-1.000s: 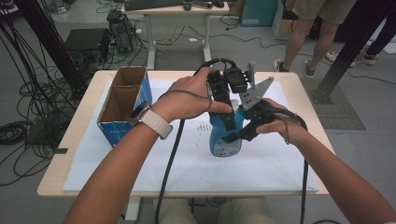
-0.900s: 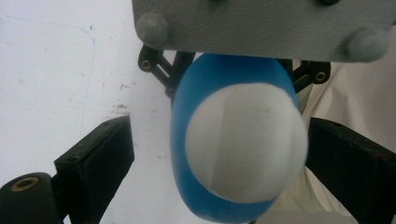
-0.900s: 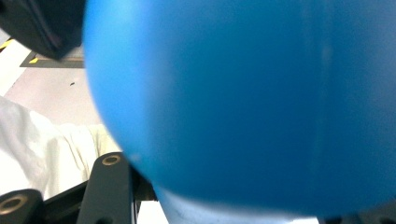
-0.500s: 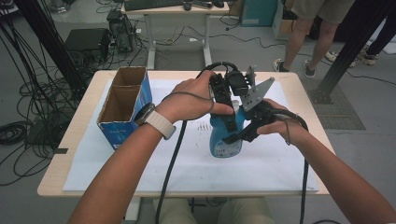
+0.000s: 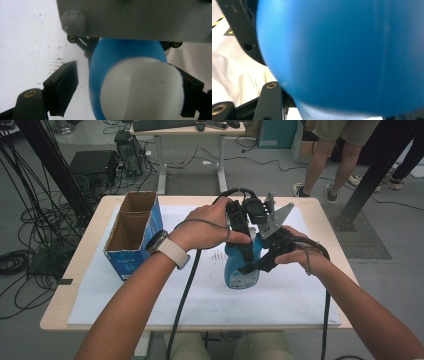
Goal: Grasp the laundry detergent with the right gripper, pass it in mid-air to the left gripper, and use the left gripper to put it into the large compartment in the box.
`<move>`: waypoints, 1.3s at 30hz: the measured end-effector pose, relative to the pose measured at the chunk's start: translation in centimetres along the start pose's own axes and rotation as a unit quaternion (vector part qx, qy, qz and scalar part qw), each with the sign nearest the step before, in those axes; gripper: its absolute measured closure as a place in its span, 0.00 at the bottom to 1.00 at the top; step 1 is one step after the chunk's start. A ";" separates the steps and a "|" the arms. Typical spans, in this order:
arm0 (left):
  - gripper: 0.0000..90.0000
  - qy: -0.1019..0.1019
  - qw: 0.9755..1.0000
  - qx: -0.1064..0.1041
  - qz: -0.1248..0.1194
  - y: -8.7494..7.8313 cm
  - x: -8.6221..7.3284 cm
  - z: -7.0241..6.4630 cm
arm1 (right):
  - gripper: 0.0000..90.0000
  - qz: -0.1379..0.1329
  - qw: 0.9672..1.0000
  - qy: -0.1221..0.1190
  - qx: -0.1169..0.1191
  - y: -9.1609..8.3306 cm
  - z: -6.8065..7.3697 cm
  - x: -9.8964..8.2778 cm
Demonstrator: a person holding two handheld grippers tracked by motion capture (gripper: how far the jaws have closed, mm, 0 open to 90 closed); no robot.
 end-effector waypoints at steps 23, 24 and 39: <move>0.41 0.032 0.999 -0.015 0.002 0.2 0.0 -0.2 | 0.48 0.020 1.000 0.022 0.008 0.0 0.5 -0.5; 0.41 0.030 0.999 -0.015 0.003 0.3 0.0 -0.2 | 0.48 0.022 0.999 0.025 0.010 0.0 0.6 -0.5; 0.42 0.033 0.999 -0.008 -0.002 0.2 0.0 -0.2 | 0.48 0.014 1.000 0.012 0.002 0.1 0.3 -0.4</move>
Point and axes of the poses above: each handheld gripper's, and its own axes: y roughly forward along the jaws, x roughly out of its top, z roughly to its left, the point moved 10 cm from there along y, roughly forward along the jaws, and after that the axes turned 2 degrees about -z, right-handed, at the moved point
